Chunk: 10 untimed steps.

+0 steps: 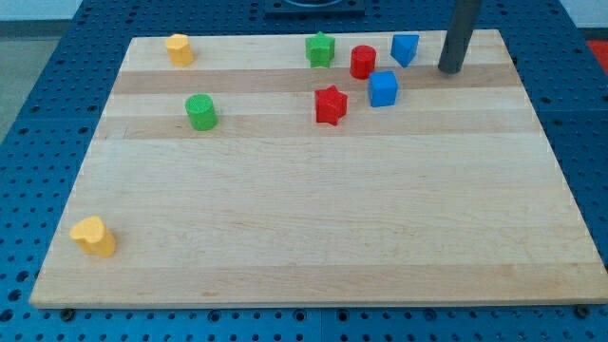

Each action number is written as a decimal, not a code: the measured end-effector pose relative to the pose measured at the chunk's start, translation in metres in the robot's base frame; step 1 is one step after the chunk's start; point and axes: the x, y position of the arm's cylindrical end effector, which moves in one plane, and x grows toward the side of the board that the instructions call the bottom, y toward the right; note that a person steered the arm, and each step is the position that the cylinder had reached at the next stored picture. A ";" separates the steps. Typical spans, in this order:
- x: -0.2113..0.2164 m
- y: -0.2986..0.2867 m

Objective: Move the blue triangle closer to the blue cube

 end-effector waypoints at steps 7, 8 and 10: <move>-0.011 -0.070; 0.017 -0.081; 0.061 -0.123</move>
